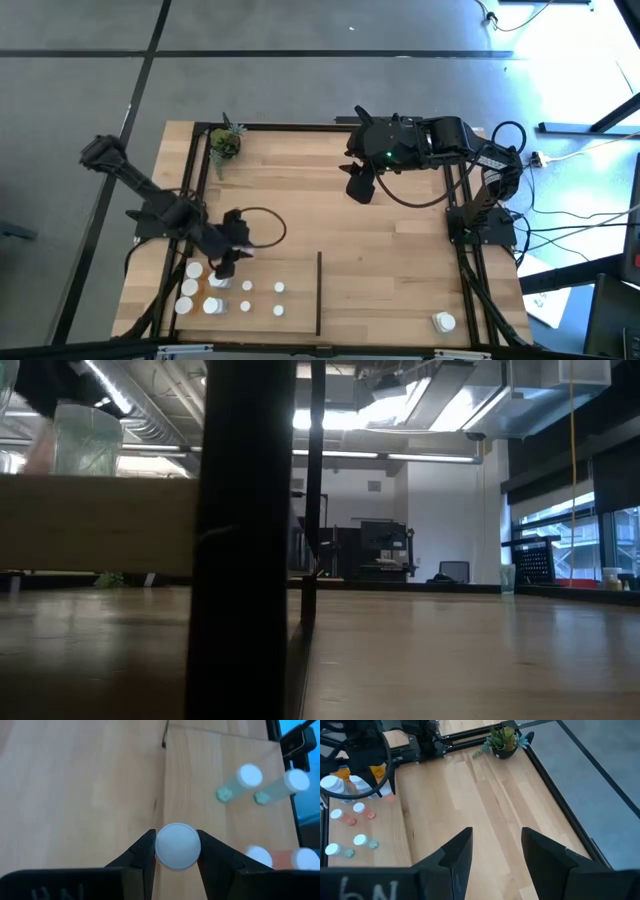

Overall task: Pick and place medicine bottles onto shelf by color
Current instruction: Put the small red pill bottle on the shelf aligned with the other small red pill bottles

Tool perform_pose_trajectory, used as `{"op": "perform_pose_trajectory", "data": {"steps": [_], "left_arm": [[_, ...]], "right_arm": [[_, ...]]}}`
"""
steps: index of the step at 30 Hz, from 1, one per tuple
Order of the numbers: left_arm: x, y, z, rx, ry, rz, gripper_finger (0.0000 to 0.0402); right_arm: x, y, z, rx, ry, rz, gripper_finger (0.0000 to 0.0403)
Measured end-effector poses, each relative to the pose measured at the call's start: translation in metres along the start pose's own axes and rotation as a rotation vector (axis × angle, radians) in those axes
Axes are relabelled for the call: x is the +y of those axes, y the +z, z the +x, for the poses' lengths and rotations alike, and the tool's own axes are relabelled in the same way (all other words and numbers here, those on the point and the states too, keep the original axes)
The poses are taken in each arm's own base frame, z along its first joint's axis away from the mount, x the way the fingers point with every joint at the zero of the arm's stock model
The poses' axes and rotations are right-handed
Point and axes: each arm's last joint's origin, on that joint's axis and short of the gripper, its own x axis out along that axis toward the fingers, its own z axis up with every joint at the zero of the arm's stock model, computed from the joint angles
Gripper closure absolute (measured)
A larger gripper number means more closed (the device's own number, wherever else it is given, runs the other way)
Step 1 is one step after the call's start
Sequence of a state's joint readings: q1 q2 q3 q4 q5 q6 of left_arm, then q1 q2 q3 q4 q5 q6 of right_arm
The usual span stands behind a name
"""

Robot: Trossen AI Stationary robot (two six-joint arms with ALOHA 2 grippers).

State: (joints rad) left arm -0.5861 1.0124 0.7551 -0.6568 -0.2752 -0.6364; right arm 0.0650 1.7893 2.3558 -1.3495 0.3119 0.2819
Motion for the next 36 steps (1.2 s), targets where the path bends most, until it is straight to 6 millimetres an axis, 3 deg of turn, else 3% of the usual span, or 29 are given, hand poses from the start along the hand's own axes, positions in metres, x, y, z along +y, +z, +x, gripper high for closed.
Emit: {"op": "perform_pose_trajectory", "data": {"steps": [10,16,26,36], "left_arm": [[-0.021,-0.024,0.007,-0.057,-0.002,-0.025,0.029],[-0.022,-0.035,0.019,-0.06,0.054,0.019,0.029],[-0.031,-0.037,0.039,-0.063,0.065,0.097,0.029],[-0.031,-0.04,0.04,-0.024,0.05,0.074,0.029]], "right_arm": [[0.0,0.001,0.0,-0.005,0.001,-0.029,0.0232],[0.0,0.001,0.0,-0.006,0.001,-0.028,0.0232],[0.0,0.001,0.0,-0.013,0.003,-0.026,0.0232],[0.0,0.002,0.0,-0.017,0.004,-0.025,0.0232]]}}
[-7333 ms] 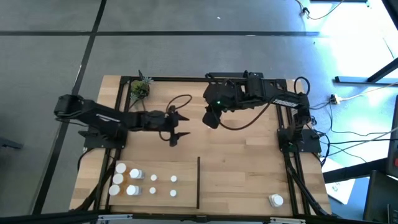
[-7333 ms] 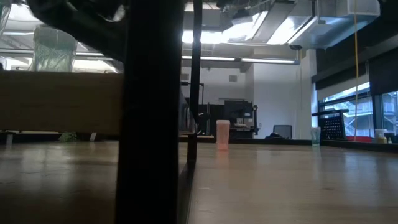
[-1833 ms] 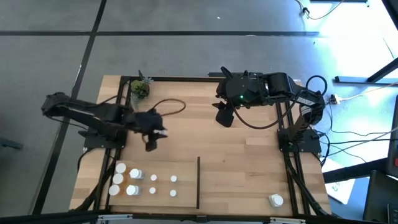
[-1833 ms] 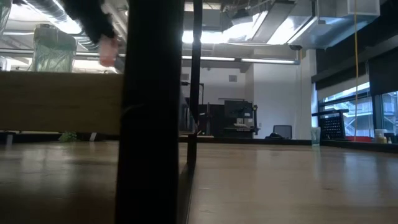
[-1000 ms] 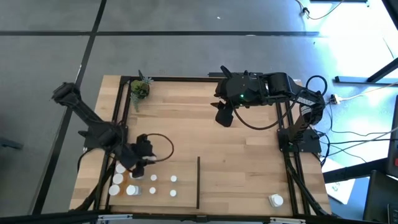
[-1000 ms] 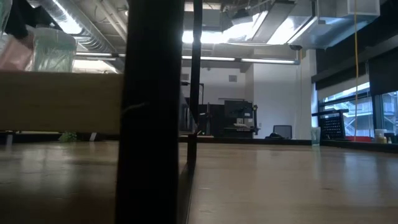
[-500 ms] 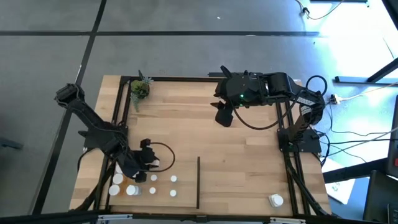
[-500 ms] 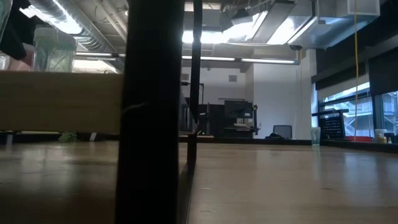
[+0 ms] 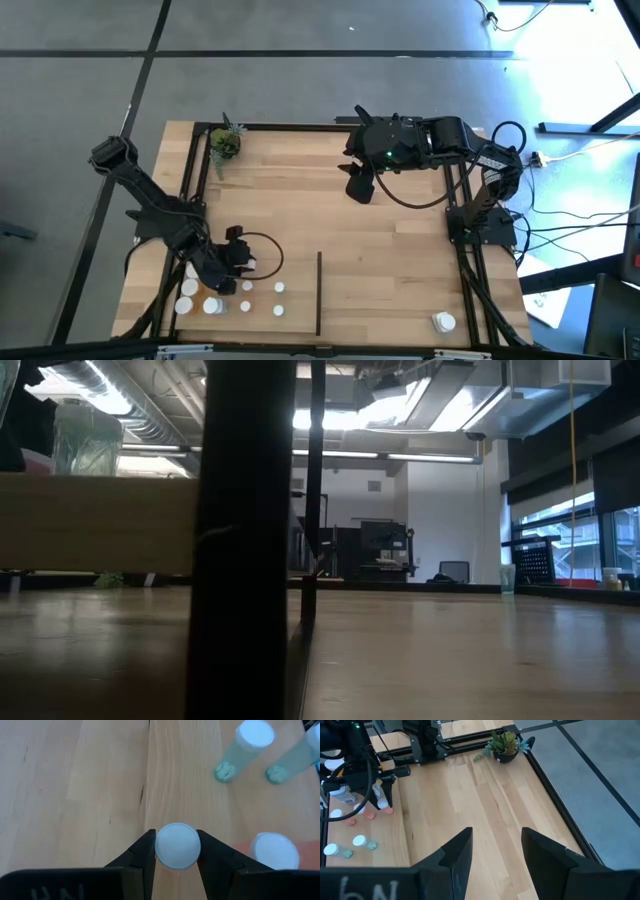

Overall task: Pick and place medicine bottles onto shelf by color
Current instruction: Put the small red pill bottle on the shelf aligned with the other small red pill bottles

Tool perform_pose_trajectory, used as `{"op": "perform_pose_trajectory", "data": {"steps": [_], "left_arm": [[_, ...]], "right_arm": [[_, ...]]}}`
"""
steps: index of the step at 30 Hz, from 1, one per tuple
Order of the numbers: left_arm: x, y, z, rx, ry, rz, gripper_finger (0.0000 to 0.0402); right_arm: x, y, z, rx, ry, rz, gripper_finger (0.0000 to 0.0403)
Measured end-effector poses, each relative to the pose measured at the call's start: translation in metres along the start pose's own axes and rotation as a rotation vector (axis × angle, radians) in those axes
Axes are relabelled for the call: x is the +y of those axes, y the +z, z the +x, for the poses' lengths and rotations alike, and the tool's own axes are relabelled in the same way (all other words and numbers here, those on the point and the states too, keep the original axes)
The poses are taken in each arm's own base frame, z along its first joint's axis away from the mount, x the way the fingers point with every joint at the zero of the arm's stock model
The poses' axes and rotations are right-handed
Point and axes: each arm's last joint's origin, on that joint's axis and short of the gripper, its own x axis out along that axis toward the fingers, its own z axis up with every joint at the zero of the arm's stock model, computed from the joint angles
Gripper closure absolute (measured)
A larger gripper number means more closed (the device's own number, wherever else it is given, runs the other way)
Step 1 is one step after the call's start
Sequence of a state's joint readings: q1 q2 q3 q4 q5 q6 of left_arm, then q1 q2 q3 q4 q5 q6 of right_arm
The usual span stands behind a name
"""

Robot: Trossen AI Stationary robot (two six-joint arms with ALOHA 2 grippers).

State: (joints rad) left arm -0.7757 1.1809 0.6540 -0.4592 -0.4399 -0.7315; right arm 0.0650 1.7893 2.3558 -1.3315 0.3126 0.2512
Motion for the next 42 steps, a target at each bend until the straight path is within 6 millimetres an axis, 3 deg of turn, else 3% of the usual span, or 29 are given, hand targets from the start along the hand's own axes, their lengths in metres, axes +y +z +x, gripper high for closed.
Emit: {"op": "perform_pose_trajectory", "data": {"steps": [42], "left_arm": [[-0.0018,-0.001,0.0009,0.035,-0.041,0.0,0.0261]], "right_arm": [[0.0,0.0003,0.0,-0.003,0.0,-0.001,0.0232]]}}
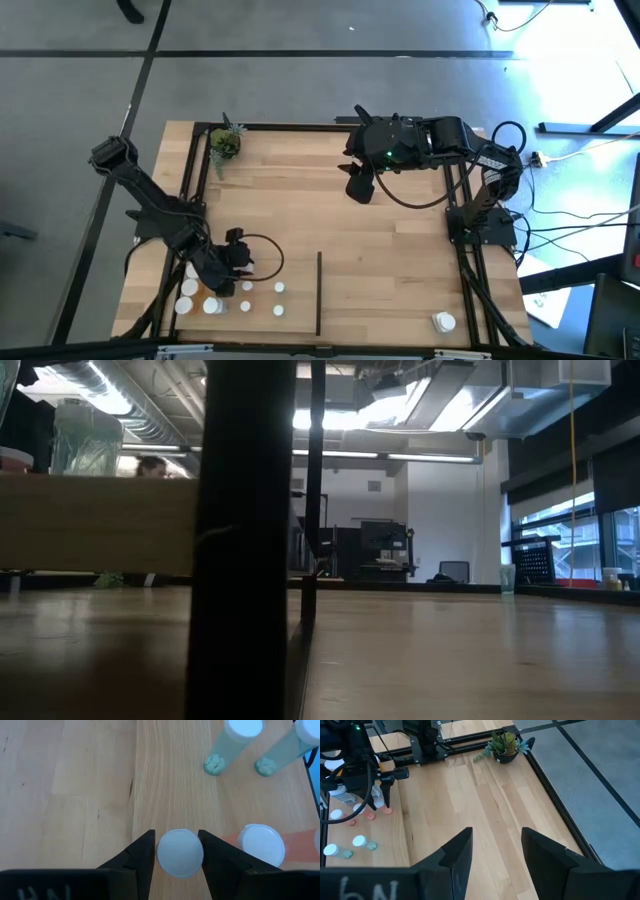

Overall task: Pick and place medicine bottles onto shelf by color
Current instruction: Put the small red pill bottle on the shelf aligned with the other small red pill bottles, then adjust the pill bottles on the shelf

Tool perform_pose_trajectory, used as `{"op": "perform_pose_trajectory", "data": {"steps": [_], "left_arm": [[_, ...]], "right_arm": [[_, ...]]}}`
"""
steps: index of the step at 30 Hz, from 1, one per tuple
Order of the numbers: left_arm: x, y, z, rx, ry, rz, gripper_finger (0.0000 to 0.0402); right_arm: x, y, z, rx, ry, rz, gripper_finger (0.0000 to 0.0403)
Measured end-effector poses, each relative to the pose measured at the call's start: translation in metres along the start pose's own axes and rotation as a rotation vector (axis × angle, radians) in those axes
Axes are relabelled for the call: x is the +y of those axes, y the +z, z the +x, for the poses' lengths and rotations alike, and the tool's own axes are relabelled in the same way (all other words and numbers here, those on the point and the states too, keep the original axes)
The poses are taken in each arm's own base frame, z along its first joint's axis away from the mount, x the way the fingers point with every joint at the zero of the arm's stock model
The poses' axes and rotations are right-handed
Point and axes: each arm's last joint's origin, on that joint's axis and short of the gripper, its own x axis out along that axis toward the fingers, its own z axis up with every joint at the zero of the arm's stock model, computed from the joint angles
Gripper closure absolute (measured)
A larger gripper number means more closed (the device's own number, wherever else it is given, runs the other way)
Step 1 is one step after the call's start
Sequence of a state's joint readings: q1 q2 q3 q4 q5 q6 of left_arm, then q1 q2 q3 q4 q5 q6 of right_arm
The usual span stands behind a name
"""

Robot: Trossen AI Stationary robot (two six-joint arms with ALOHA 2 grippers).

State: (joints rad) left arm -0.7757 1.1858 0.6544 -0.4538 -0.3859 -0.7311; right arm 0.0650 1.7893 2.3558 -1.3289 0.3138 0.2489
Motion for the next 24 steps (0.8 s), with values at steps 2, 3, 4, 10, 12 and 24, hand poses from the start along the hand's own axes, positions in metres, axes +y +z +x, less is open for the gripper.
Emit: {"op": "perform_pose_trajectory", "data": {"steps": [2,3,4,10,12,24], "left_arm": [[0.0,0.0,-0.001,-0.003,-0.003,-0.002,0.0261],[0.0,0.001,-0.001,-0.008,-0.007,-0.004,0.0262],[-0.001,0.002,-0.002,-0.009,-0.015,-0.007,0.0262],[-0.007,0.011,-0.009,0.0,-0.085,0.058,0.0262],[-0.009,0.013,-0.01,-0.009,-0.088,0.086,0.0262],[-0.007,0.015,-0.011,-0.047,-0.037,0.14,0.0262]], "right_arm": [[0.0,0.0,0.0,0.0,0.0,0.0,0.0232],[0.0,0.0,0.0,0.0,0.0,0.0,0.0232],[0.0,0.0,0.0,0.0,0.0,0.0,0.0232],[0.0,0.0,0.0,0.0,0.0,0.0,0.0232],[0.0,0.0,0.0,0.0,0.0,0.0,0.0232],[0.0,0.0,0.0,0.0,0.0,0.0,0.0232]]}}
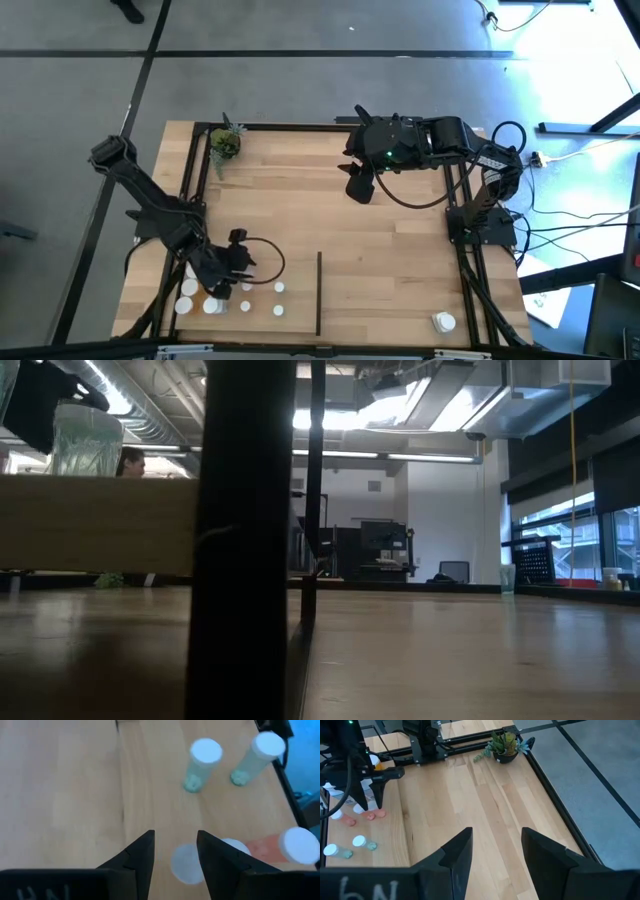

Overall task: Pick and place medicine bottles onto shelf by color
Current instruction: Adjust the pill bottles on the shelf

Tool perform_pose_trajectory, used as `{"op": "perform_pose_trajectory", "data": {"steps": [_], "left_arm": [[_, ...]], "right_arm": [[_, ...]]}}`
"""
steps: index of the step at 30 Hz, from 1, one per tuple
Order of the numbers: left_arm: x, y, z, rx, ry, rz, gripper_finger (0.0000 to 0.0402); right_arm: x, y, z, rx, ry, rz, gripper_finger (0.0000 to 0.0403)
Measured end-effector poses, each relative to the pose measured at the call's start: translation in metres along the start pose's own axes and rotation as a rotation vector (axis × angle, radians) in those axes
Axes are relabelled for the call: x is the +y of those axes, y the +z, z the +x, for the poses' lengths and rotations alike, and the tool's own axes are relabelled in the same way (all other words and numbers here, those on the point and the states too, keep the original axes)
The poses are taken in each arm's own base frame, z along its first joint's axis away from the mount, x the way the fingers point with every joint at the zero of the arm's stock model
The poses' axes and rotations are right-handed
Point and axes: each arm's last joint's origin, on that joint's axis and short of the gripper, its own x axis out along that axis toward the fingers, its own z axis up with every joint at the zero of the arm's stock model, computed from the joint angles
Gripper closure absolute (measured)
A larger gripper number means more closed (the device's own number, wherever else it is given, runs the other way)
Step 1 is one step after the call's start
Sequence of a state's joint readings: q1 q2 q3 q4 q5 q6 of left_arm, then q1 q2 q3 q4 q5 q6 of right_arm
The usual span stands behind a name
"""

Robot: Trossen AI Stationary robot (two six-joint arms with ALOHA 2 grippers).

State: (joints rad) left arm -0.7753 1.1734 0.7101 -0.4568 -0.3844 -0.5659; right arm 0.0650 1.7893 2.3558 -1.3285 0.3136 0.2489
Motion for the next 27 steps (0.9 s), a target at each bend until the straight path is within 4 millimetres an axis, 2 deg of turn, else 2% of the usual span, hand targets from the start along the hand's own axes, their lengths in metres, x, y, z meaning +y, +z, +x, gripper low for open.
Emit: {"op": "perform_pose_trajectory", "data": {"steps": [10,18,22,27], "left_arm": [[0.014,0.015,-0.025,-0.073,0.013,-0.057,0.0262],[0.031,0.034,-0.053,-0.132,0.071,-0.118,0.0262],[0.039,0.039,-0.071,-0.06,0.096,-0.157,0.0262],[0.043,0.037,-0.09,0.121,0.062,-0.302,0.0262]], "right_arm": [[0.002,0.0,-0.001,0.001,0.012,-0.033,0.0232],[0.011,-0.01,-0.012,0.05,0.071,-0.091,0.0232],[0.015,-0.01,-0.015,0.037,0.085,-0.097,0.0232],[0.015,-0.01,-0.015,0.038,0.086,-0.098,0.0232]]}}
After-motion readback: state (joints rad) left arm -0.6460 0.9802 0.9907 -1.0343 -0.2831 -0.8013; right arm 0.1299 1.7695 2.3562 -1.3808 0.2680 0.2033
